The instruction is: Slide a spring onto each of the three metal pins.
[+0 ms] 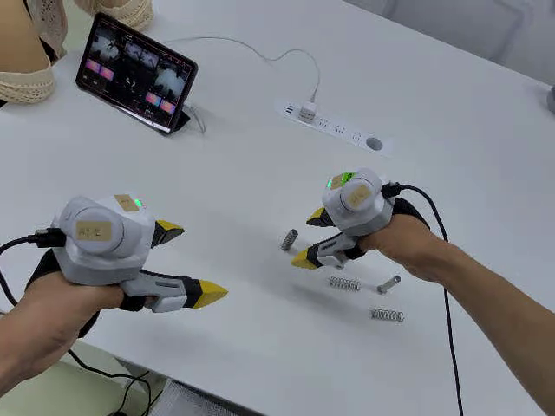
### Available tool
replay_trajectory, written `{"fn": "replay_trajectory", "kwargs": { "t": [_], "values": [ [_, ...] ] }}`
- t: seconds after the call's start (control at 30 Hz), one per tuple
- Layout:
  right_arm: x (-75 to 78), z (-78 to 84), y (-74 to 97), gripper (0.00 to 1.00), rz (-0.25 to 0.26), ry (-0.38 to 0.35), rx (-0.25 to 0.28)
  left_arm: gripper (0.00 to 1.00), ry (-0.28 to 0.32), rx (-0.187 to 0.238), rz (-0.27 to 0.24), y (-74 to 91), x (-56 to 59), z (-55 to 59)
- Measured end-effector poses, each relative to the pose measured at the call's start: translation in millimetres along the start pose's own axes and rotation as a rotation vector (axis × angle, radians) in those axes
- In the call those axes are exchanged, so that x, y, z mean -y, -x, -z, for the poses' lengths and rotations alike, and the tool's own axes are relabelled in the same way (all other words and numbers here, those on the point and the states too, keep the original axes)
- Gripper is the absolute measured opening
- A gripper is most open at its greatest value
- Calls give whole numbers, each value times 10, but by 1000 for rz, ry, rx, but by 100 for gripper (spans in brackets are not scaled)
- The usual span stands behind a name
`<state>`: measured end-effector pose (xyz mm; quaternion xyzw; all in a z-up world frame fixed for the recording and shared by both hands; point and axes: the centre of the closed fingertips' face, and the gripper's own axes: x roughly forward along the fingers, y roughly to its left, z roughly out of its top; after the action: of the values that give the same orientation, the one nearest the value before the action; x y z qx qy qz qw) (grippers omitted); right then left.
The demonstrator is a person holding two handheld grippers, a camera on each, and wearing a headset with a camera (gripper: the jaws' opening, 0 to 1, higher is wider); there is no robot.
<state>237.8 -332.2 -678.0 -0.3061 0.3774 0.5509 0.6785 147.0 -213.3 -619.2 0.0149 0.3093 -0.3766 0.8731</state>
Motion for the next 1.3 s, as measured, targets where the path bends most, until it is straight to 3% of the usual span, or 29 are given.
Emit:
{"fn": "replay_trajectory", "kwargs": {
  "t": [0.6, 0.83, 1.3],
  "values": [
    [-70, 145, 221, 51, 92, -196, 103, 71, -15, 3, 41, -113, 125, -77],
    [-71, 166, 333, 55, 112, -359, 216, 71, -33, -4, 59, -162, 169, -116],
    [-84, 318, 564, 61, 171, -452, 304, 71, -51, -5, 75, -226, 235, -167]
  ]
}}
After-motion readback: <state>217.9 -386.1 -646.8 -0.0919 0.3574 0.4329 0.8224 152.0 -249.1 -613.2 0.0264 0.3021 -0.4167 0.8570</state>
